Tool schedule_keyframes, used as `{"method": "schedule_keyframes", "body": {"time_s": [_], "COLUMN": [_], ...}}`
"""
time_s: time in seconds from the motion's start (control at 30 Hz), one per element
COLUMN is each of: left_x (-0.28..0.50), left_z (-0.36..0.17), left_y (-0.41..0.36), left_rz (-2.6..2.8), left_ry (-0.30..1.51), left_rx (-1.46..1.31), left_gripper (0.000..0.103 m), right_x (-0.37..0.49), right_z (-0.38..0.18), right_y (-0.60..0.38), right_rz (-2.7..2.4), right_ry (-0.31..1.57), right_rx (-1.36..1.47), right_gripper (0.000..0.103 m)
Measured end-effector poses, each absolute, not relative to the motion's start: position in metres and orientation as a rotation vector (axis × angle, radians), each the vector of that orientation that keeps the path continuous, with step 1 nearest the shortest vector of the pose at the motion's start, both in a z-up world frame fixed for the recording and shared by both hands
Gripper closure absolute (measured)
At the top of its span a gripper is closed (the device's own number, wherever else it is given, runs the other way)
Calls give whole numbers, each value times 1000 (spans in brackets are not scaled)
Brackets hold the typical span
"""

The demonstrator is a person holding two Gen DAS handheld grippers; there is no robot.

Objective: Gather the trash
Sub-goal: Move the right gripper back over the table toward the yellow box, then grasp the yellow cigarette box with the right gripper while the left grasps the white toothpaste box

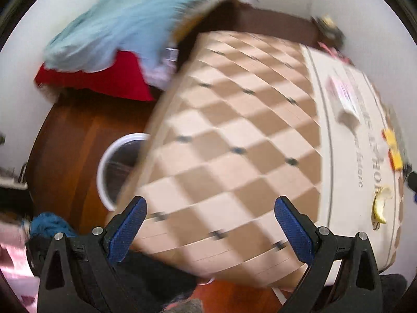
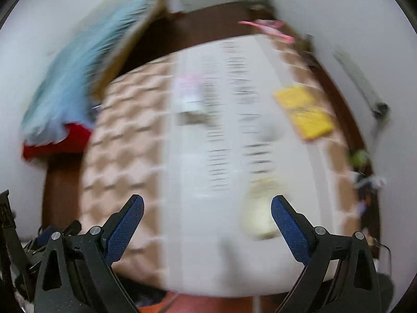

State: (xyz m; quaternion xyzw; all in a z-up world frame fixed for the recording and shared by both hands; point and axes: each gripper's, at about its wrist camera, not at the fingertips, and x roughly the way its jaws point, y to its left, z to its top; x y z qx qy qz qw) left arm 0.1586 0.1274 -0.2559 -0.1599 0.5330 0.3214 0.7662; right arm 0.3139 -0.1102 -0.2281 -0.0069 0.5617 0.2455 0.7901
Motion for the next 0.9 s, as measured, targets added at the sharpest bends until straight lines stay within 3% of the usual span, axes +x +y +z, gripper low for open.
{"method": "schedule_keyframes", "body": {"time_s": [0.27,0.6,0.7,0.77,0.8,0.87,0.9], "left_x": [286,435,461,469,471,470,468], "left_z": [-270,-295,-314,-323,-327,-326,-325], "left_y": [100,93,91,89,89,88,88], "left_rz": [575,427,400,396,398,394,391], "left_ry": [1185,1273,1329,1342,1350,1330,1325], "left_rx": [-291,-244,-214,-204,-195,-214,-215], "left_gripper": [3,3,4,11,25,36,54], "right_x": [417,496,506,504,502,499,497], "right_z": [-265,-316,-325,-325,-325,-325,-324], "right_y": [-160,-134,-128,-124,-120,-118,-117], "right_rz": [391,380,387,385,381,364,360], "right_ry": [1210,1261,1282,1266,1255,1243,1237], "right_rx": [-74,-195,-180,-192,-213,-246,-257], "right_gripper": [12,17,26,32,35,41,42]}}
